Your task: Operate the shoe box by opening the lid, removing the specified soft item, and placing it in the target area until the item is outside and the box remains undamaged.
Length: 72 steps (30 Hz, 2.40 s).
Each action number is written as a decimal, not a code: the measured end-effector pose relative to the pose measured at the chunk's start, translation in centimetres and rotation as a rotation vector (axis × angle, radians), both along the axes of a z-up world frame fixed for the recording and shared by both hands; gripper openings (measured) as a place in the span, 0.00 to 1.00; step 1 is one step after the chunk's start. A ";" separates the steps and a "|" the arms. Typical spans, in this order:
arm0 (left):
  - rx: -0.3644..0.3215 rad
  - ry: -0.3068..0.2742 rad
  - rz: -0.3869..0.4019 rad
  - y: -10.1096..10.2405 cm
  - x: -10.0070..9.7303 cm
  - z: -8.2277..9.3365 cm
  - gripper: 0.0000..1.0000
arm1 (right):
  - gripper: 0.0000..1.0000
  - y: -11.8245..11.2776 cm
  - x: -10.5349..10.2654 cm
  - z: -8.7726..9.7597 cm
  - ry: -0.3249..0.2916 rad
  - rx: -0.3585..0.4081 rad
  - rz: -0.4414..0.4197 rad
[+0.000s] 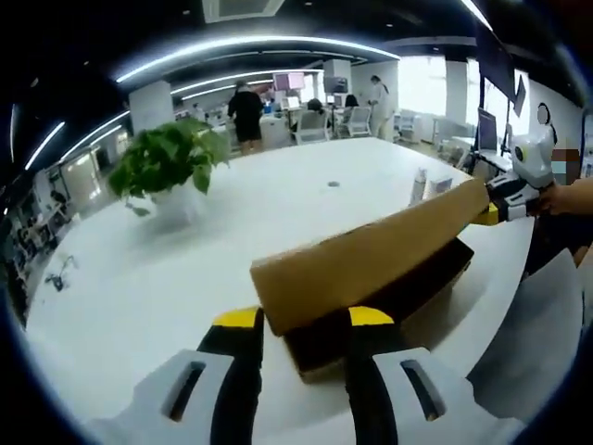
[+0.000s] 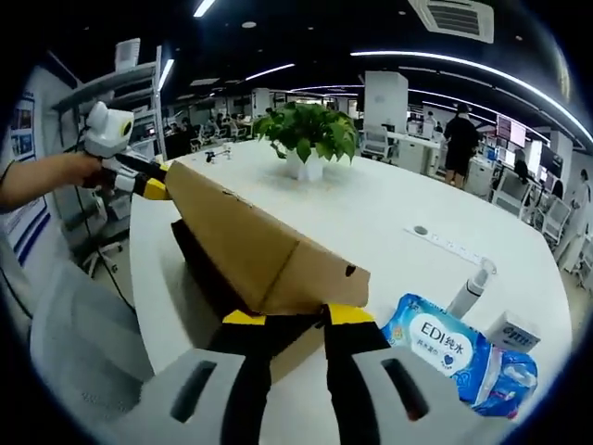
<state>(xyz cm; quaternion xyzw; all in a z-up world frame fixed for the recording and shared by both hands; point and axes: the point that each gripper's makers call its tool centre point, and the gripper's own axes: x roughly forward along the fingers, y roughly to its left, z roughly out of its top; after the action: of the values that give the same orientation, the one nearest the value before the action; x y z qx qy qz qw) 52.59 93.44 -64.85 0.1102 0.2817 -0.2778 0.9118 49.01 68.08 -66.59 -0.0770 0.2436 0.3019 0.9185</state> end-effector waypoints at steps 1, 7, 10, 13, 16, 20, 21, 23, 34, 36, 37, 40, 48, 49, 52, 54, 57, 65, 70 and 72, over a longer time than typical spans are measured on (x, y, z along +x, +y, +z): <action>-0.001 0.004 -0.001 0.0 -0.1 -0.2 0.33 | 0.23 0.1 -0.2 -0.1 0.001 0.000 0.007; 0.015 0.038 -0.014 0.1 -0.8 -1.6 0.35 | 0.28 0.6 -1.3 -1.2 0.025 -0.016 0.053; 0.018 0.056 -0.020 0.1 -1.2 -2.3 0.36 | 0.29 0.7 -1.5 -1.6 0.036 -0.015 0.064; 0.021 0.068 -0.022 0.1 -1.3 -2.8 0.37 | 0.30 0.9 -1.8 -1.8 0.056 0.010 0.064; 0.023 0.087 -0.027 0.1 -1.6 -3.5 0.38 | 0.31 1.0 -2.0 -2.3 0.075 0.010 0.071; 0.030 0.107 -0.033 0.1 -1.9 -4.2 0.38 | 0.31 1.1 -2.4 -2.8 0.098 0.021 0.071; 0.033 0.114 -0.035 0.1 -1.9 -4.5 0.38 | 0.32 1.2 -2.4 -2.9 0.102 0.021 0.071; 0.034 0.122 -0.037 0.1 -2.0 -4.7 0.38 | 0.32 1.2 -2.5 -3.2 0.107 0.020 0.071; 0.051 0.160 -0.054 0.0 -2.2 -6.3 0.38 | 0.33 1.4 -2.6 -4.6 0.140 0.016 0.064; 0.052 0.165 -0.053 0.0 -2.2 -6.5 0.39 | 0.32 1.4 -2.6 -5.0 0.147 0.012 0.063; 0.054 0.170 -0.053 0.1 -2.2 -6.7 0.39 | 0.32 1.4 -2.6 -5.2 0.157 0.017 0.058; 0.037 0.188 -0.046 0.0 -2.3 -7.1 0.39 | 0.32 1.4 -2.6 -5.6 0.164 0.007 0.057; 0.044 0.207 -0.042 -0.1 -2.3 -8.0 0.39 | 0.32 1.4 -2.5 -6.4 0.178 -0.007 0.053; 0.048 0.209 -0.042 -0.1 -2.3 -8.1 0.39 | 0.32 1.4 -2.5 -6.5 0.179 -0.008 0.051; 0.047 0.214 -0.040 0.0 -2.3 -8.3 0.39 | 0.32 1.4 -2.5 -6.7 0.185 -0.007 0.046; 0.044 0.218 -0.038 0.0 -2.3 -8.4 0.39 | 0.32 1.4 -2.5 -6.8 0.191 -0.003 0.043; 0.042 0.224 -0.034 0.0 -2.2 -8.7 0.39 | 0.32 1.4 -2.5 -7.0 0.203 0.003 0.037; 0.006 0.262 -0.002 -0.3 -2.3 -9.4 0.38 | 0.32 1.3 -2.4 -7.6 0.224 0.019 -0.001; 0.005 0.266 0.002 -0.4 -2.2 -9.4 0.38 | 0.31 1.2 -2.2 -7.7 0.227 0.016 -0.005; 0.004 0.268 0.003 -0.4 -2.2 -9.4 0.38 | 0.31 1.2 -2.2 -7.7 0.226 0.015 -0.008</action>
<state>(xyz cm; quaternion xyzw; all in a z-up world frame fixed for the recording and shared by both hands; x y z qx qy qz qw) 50.42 93.00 -74.28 0.0734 0.4018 -0.2882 0.8661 46.81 69.29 -74.28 -0.0345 0.3436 0.3069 0.8869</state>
